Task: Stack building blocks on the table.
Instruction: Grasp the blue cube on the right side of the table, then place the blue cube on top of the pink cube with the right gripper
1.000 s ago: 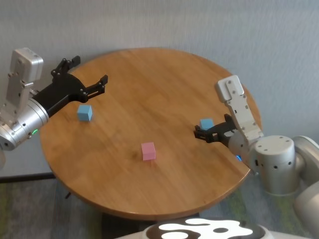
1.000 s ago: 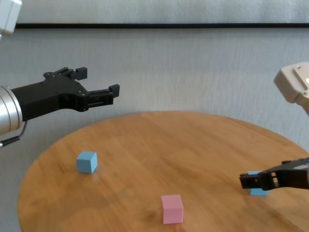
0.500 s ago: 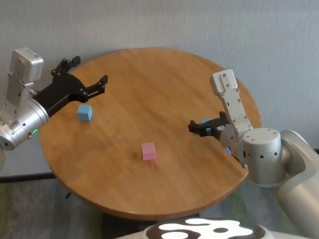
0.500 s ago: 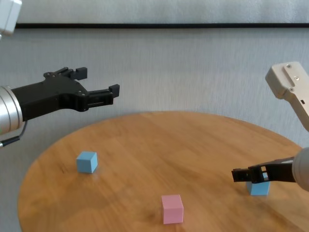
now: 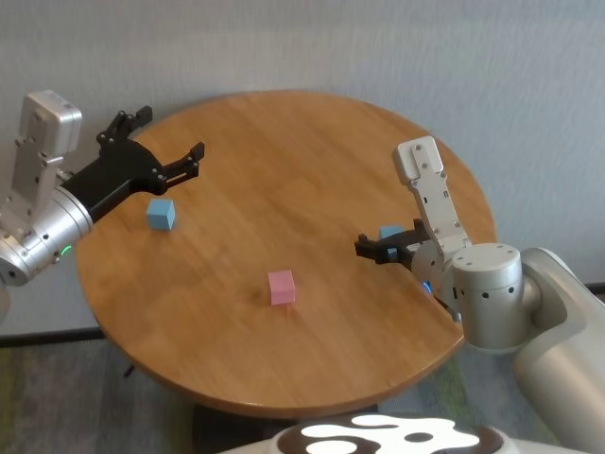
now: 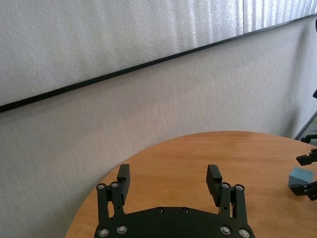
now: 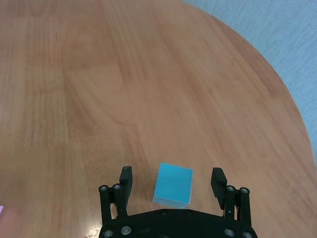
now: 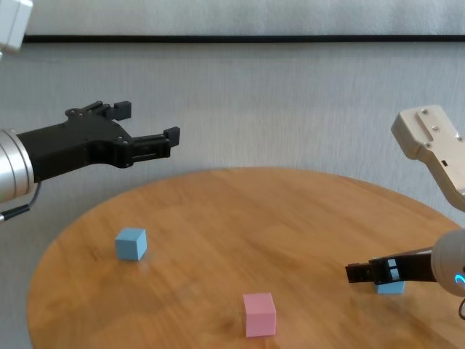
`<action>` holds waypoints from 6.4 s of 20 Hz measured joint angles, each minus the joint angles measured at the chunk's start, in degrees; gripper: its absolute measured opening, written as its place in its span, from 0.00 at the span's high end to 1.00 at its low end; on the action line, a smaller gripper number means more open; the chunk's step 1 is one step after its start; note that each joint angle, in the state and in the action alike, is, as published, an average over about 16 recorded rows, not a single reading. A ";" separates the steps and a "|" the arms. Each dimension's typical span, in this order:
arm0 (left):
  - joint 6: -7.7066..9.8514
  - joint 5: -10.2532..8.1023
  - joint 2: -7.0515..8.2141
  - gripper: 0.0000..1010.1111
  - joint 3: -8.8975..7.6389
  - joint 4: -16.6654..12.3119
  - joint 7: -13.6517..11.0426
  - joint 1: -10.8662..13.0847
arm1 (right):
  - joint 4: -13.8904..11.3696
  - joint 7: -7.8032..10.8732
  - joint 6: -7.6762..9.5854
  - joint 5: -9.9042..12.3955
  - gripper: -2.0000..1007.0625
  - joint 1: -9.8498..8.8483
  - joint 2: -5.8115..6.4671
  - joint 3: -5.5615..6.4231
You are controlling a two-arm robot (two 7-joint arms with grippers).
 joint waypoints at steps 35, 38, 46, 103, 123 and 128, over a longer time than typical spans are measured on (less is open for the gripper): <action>0.00 0.00 0.00 0.01 0.00 0.00 0.00 0.00 | 1.79 0.39 0.80 -2.07 0.02 -0.63 -3.21 3.12; 0.00 0.00 0.00 0.01 0.00 0.00 0.00 0.00 | 1.79 0.40 0.78 -2.08 0.06 -0.64 -3.21 3.12; 0.00 0.00 0.00 0.01 0.00 0.00 0.00 0.00 | 1.76 0.39 0.83 -2.00 0.28 -0.63 -3.14 3.07; 0.00 0.00 0.00 0.01 0.00 0.00 0.00 0.00 | -12.08 29.83 -6.09 -4.43 0.64 -2.16 9.69 -4.41; 0.00 0.00 0.00 0.01 0.00 0.00 0.00 0.00 | -12.06 27.85 -3.06 -8.07 0.64 -4.67 4.64 -5.79; 0.00 0.00 0.00 0.01 0.00 0.00 0.00 0.00 | -10.99 27.25 -2.15 -8.86 0.64 -4.37 3.15 -5.56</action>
